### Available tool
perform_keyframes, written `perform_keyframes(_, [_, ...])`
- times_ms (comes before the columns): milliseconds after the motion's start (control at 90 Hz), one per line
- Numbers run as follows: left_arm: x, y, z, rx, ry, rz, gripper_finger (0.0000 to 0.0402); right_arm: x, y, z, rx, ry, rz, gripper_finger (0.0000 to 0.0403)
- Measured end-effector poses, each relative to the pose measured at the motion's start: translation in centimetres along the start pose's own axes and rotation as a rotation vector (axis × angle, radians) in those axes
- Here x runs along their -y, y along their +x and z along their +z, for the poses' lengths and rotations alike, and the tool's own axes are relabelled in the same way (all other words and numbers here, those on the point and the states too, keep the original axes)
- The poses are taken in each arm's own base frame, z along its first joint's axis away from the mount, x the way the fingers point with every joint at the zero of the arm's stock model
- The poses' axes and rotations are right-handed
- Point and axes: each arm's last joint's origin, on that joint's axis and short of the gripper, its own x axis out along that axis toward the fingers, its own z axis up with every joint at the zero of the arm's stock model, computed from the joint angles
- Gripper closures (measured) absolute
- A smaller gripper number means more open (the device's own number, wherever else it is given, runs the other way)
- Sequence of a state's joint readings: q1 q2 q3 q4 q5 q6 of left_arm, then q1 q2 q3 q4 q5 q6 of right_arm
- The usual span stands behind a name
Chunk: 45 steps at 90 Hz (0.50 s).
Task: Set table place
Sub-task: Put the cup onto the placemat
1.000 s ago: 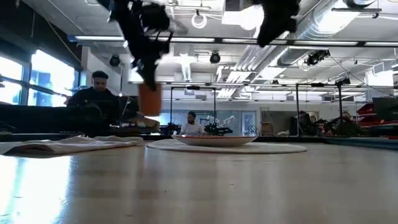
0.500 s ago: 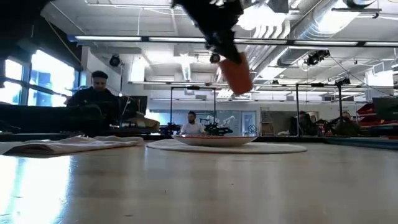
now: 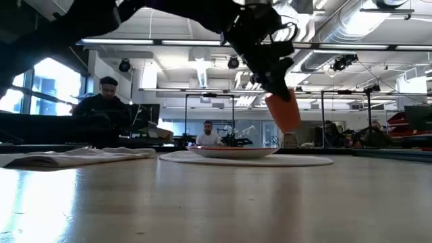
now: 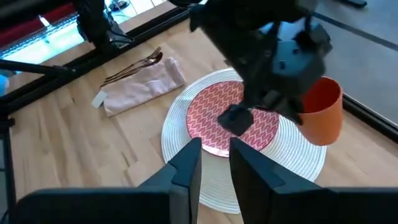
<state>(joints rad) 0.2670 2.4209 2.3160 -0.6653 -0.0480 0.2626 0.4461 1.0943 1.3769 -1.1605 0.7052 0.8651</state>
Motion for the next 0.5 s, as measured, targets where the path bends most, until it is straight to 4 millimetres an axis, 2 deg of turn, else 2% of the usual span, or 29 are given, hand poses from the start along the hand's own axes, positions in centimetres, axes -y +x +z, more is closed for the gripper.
perform_keyframes(122, [-1.1, 1.0, -0.9, -0.018, -0.043, -0.009, 0.0402, 0.1, 0.0, -0.1, -0.005, 0.021, -0.008, 0.0341])
perform_keyframes(278, [-2.2, 1.1, -1.5, -0.056, -0.059, 0.002, 0.0401, 0.1, 0.0, -0.1, -0.004, 0.046, -0.008, 0.0341])
perform_keyframes(500, [-2.1, 1.3, -1.8, -0.067, -0.076, -0.009, 0.0401, 0.0, 0.0, 0.0, -0.001, 0.074, -0.005, 0.0341])
